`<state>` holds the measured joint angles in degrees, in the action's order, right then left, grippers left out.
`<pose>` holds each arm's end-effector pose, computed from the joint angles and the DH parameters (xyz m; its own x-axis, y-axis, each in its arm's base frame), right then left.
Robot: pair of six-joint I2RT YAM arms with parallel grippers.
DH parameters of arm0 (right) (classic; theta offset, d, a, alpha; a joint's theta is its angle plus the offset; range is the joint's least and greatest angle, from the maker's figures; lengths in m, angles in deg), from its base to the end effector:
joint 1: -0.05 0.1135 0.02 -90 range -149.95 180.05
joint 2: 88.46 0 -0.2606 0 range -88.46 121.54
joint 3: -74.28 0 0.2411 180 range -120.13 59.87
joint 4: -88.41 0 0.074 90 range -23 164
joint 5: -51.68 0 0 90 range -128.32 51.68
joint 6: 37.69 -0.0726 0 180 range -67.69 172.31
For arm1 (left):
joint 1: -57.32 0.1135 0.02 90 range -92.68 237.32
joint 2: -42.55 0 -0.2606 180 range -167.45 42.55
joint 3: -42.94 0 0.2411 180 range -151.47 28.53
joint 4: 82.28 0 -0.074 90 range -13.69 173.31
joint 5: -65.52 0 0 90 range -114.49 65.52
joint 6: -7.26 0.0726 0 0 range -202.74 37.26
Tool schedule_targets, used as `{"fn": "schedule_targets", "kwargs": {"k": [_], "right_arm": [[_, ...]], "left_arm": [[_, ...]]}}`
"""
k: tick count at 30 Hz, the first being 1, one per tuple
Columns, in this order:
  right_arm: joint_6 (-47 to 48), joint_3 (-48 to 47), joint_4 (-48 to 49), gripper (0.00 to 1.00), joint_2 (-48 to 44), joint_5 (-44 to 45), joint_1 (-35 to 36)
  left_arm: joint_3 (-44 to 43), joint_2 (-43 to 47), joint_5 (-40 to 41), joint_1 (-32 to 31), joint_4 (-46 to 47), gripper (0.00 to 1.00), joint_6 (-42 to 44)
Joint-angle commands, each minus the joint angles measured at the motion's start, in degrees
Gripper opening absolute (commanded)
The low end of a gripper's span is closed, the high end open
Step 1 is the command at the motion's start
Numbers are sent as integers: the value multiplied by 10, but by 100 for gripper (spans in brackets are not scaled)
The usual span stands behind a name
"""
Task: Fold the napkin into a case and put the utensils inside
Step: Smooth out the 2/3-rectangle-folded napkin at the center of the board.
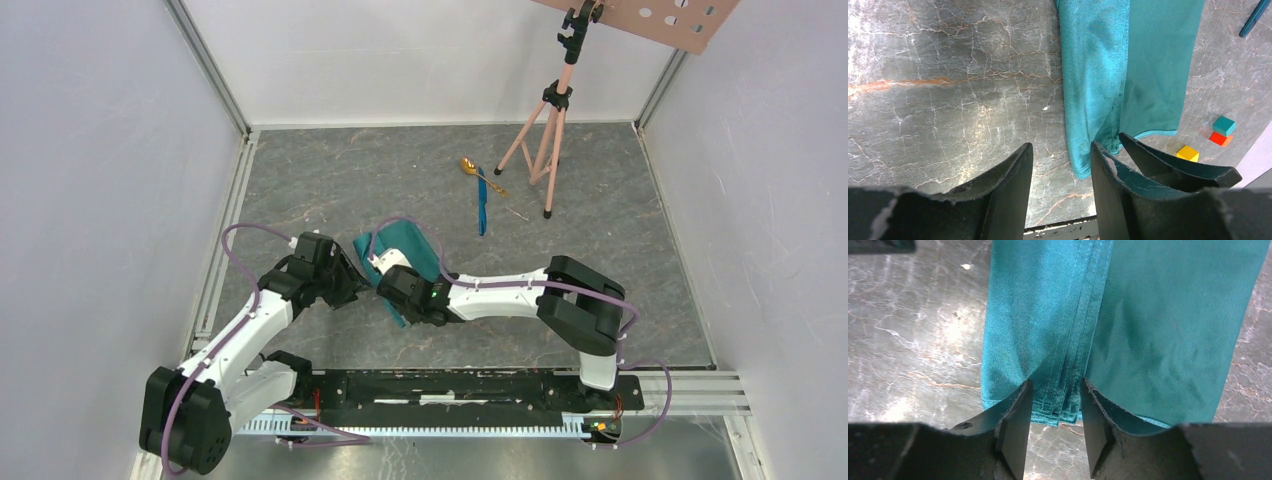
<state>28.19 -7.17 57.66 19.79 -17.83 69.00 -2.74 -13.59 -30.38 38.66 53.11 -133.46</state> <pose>0.1649 0.3577 0.1325 -0.6063 -0.5097 -0.6104 -0.6125 0.7889 -0.0503 0.1829 -0.0697 0.1663 -0.7813 -0.5488 -0.2973 -0.3645 0.7878 -0.4966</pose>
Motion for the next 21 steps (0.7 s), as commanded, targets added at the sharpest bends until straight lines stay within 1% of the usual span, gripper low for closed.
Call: {"fn": "schedule_targets", "kwargs": {"k": [1, 4, 10, 16, 18, 21], "right_arm": [[8, 23, 6, 44, -32, 20, -15], [13, 29, 18, 40, -39, 17, -20], [20, 42, 34, 25, -42, -4, -42], [30, 54, 51, 11, -61, -14, -51], [32, 53, 51, 8, -60, -17, -55], [33, 56, 51, 7, -58, -19, -58]], "left_arm": [[-5, 2, 1, 3, 16, 53, 9], [-16, -19, -5, 3, 20, 53, 11], [-34, -37, -8, 3, 23, 52, 14], [-34, -43, -5, 3, 24, 52, 12], [-35, -48, -7, 4, 29, 52, 12], [-52, -63, -15, 4, 33, 52, 19]]}}
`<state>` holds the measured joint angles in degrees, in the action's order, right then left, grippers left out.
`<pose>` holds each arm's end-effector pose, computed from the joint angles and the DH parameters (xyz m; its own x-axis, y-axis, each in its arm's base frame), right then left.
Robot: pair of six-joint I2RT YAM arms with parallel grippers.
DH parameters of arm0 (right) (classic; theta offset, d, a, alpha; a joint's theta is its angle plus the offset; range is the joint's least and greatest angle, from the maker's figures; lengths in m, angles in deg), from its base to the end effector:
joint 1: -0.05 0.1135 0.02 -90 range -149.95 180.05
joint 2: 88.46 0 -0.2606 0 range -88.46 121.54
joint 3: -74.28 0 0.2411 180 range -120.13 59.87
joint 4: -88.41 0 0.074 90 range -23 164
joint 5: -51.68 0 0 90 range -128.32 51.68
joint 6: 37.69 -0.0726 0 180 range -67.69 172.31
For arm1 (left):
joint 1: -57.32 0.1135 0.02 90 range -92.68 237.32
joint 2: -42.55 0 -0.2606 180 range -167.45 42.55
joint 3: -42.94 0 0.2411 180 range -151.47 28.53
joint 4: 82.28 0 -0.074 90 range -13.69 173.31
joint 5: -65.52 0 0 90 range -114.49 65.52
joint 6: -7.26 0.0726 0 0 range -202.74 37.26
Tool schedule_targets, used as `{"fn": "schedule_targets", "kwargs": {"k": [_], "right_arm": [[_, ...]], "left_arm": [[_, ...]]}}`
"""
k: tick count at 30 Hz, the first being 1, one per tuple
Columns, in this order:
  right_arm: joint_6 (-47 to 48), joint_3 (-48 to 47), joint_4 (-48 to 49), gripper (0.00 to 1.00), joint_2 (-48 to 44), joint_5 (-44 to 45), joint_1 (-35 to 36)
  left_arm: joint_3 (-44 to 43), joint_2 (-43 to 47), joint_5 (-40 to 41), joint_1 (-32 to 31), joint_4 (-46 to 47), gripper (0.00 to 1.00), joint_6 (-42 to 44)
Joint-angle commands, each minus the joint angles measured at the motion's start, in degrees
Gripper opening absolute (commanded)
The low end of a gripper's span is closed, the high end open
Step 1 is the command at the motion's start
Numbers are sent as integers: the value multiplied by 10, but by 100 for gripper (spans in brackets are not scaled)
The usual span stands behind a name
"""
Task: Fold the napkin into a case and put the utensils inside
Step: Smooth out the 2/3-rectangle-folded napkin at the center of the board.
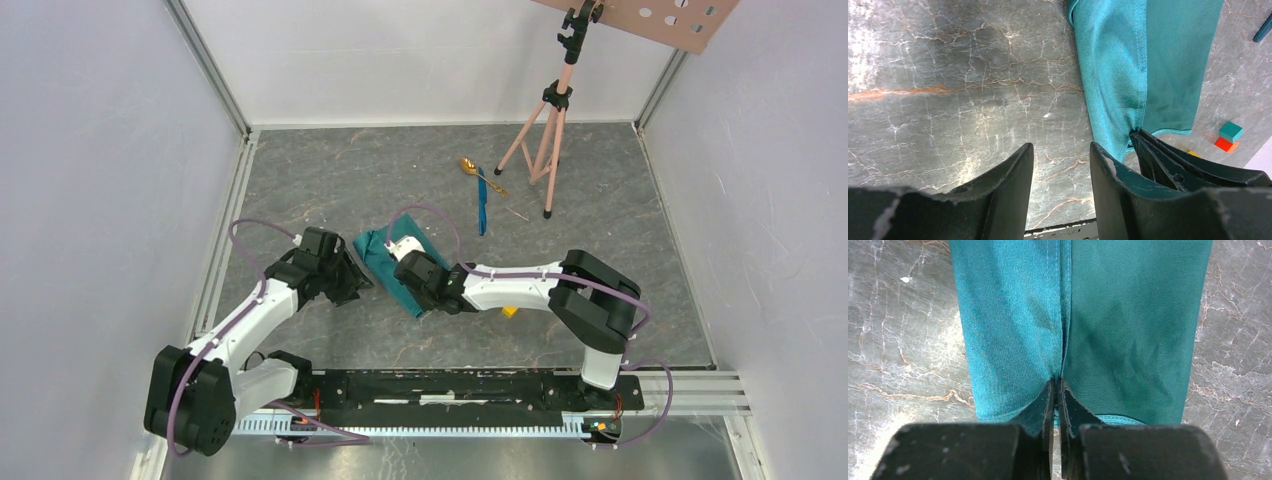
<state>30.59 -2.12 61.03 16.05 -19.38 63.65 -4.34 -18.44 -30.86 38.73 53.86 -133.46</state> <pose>0.1895 0.3288 0.1346 -0.6237 -0.4691 -0.6253 -0.5755 0.8169 -0.0388 0.1929 -0.0734 0.1609 -0.7955 -0.5441 -0.2669 -0.3829 0.7926 -0.4745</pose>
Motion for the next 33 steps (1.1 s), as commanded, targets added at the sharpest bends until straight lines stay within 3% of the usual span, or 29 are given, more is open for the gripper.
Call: {"fn": "schedule_targets", "kwargs": {"k": [1, 6, 11, 17, 33], "right_arm": [[8, 8, 17, 7, -21, -2, -6], [12, 13, 21, 6, -26, 4, -12], [17, 14, 23, 6, -28, -2, -17], [23, 25, 30, 6, -41, -6, -25], [29, 60, 54, 2, -58, -36, -38]], "left_arm": [[-45, -25, -17, 5, 26, 52, 24], [-111, -99, -67, 40, 39, 51, 50], [-180, -206, -102, 70, 72, 32, 61], [-224, -303, -81, 83, 104, 18, 62], [-256, -374, -83, 95, 142, 19, 71]]}}
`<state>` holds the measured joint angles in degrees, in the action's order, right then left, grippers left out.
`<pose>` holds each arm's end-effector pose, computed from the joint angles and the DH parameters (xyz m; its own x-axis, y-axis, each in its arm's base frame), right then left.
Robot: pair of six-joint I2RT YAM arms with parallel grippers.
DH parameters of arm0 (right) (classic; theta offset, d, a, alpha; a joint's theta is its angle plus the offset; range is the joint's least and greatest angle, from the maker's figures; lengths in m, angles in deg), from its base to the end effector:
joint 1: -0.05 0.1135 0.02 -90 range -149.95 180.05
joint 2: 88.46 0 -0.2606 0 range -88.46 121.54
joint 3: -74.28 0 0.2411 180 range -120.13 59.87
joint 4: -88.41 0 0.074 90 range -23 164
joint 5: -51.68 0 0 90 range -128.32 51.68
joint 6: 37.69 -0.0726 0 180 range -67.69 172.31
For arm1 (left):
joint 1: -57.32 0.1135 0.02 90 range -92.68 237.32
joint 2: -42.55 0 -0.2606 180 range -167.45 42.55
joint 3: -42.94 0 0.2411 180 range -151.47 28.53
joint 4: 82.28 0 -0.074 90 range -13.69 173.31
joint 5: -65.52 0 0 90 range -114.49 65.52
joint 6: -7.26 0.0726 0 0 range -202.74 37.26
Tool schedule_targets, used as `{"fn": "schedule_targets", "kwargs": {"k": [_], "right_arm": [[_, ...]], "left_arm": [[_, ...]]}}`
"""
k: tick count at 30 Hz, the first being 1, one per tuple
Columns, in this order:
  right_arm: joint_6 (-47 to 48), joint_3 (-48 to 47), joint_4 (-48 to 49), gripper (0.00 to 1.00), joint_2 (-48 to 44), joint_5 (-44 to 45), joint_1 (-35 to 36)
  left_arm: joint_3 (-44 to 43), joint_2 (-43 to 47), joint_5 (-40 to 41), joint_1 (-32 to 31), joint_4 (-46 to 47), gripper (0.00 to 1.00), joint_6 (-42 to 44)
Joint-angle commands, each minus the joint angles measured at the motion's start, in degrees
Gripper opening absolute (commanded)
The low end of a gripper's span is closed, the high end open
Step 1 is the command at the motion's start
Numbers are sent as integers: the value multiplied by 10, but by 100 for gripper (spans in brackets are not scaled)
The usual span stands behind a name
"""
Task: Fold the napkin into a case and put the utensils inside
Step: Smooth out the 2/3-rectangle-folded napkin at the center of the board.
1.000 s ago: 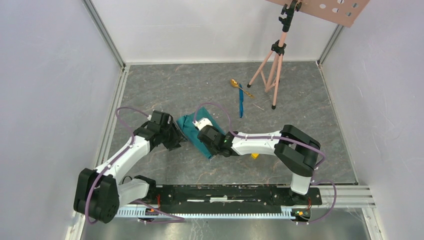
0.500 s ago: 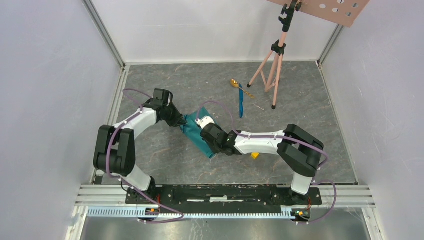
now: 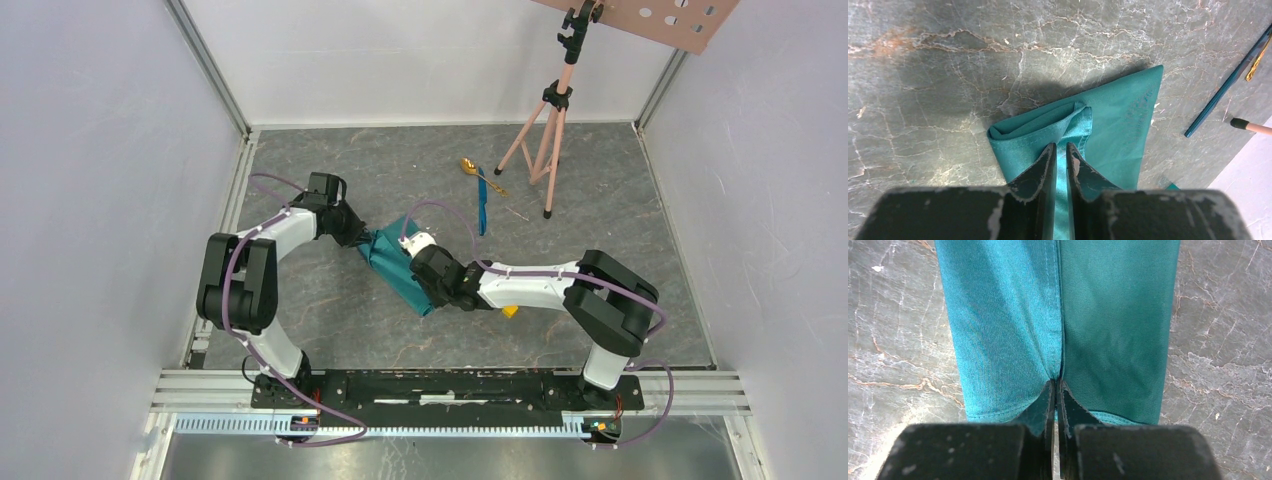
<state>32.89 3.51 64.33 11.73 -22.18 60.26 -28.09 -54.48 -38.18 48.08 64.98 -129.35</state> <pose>0.1972 0.3038 0.1360 -0.6265 -0.4515 -0.6353 -0.5760 0.8174 -0.0130 0.3364 -0.0721 0.1429 -0.7811 -0.5882 -0.2094 -0.4226 0.7449 -0.5162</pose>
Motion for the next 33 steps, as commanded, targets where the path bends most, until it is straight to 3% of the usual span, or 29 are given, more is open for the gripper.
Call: {"fn": "schedule_targets", "kwargs": {"k": [1, 13, 19, 23, 28, 33], "right_arm": [[7, 4, 21, 2, -14, -8, -5], [50, -29, -16, 16, -9, 24, -23], [60, -78, -61, 34, -16, -39, -23], [76, -116, -58, 40, -29, -72, -24], [63, -142, 17, 47, 16, -240, -33], [11, -100, 137, 42, 44, -371, -65]], "left_arm": [[-19, -22, -11, 2, 33, 19, 32], [-21, -89, 6, 9, 55, 17, 39], [-10, -88, -1, 10, 59, 16, 40], [-5, -84, 0, 11, 59, 16, 40], [-5, -84, 0, 11, 56, 16, 41], [-7, -81, 2, 11, 49, 16, 43]]}}
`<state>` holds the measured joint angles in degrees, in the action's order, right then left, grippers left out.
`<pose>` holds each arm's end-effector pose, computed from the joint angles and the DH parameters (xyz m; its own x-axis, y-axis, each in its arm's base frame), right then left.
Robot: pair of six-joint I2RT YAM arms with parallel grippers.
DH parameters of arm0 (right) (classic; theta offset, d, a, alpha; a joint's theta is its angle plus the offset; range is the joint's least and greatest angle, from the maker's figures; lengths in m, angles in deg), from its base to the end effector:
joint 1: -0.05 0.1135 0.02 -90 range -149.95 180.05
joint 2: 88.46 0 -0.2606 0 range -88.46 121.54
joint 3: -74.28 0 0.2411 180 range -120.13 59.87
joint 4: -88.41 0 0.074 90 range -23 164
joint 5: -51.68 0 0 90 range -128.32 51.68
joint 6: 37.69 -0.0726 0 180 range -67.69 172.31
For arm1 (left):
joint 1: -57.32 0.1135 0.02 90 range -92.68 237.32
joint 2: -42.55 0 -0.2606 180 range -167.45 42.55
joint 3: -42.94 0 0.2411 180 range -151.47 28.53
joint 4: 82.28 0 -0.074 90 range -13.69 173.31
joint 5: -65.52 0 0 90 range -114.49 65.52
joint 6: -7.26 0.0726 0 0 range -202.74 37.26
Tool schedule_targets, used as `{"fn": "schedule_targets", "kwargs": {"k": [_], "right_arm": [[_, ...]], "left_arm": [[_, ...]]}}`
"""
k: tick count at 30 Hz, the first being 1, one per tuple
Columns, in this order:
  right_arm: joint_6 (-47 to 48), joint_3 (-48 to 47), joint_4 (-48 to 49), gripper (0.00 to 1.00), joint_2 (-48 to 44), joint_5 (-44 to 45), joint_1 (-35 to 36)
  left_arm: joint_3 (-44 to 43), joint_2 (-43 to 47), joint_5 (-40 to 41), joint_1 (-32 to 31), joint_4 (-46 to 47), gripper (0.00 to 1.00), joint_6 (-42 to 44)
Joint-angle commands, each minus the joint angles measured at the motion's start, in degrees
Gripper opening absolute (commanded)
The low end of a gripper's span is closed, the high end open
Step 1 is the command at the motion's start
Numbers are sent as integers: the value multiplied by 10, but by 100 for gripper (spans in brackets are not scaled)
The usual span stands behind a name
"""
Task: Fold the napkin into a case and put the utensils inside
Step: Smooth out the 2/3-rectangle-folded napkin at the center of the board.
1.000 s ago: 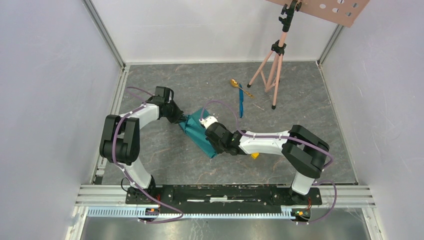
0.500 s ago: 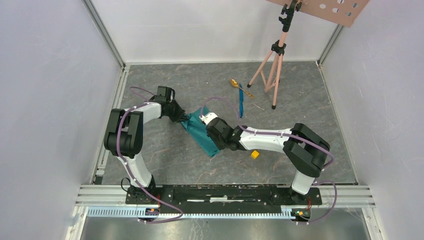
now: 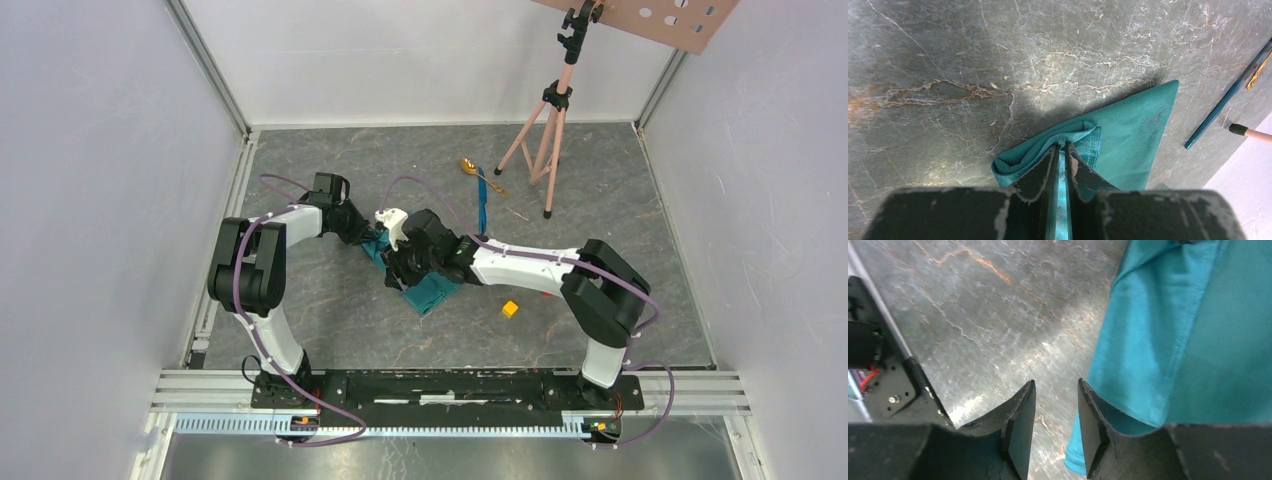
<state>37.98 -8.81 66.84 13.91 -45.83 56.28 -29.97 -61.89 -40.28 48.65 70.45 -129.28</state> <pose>0.2221 0.3493 0.1930 -0.5698 -0.4107 -0.7117 -0.7618 0.5889 0.2700 0.3579 -0.0746 0.1167 -0.7881 -0.5863 -0.1873 -0.4181 0.7333 -0.5362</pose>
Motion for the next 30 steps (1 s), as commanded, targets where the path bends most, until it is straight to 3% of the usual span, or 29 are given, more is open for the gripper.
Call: {"fn": "schedule_targets", "kwargs": {"k": [1, 8, 11, 24, 30], "right_arm": [[-48, 43, 133, 39, 22, -148, -32], [-109, 145, 274, 36, 44, -280, -71], [-122, 177, 313, 37, 48, -295, -77], [-108, 320, 338, 39, -2, -301, -96], [-89, 337, 282, 40, -60, -294, -102]], "left_arm": [[12, -7, 23, 6, -6, 16, 42], [15, -13, 21, 7, -2, 16, 44], [15, -18, 18, 7, -1, 16, 45], [4, -25, 19, 15, -9, 15, 57], [-3, -12, 12, 15, -18, 15, 63]]}}
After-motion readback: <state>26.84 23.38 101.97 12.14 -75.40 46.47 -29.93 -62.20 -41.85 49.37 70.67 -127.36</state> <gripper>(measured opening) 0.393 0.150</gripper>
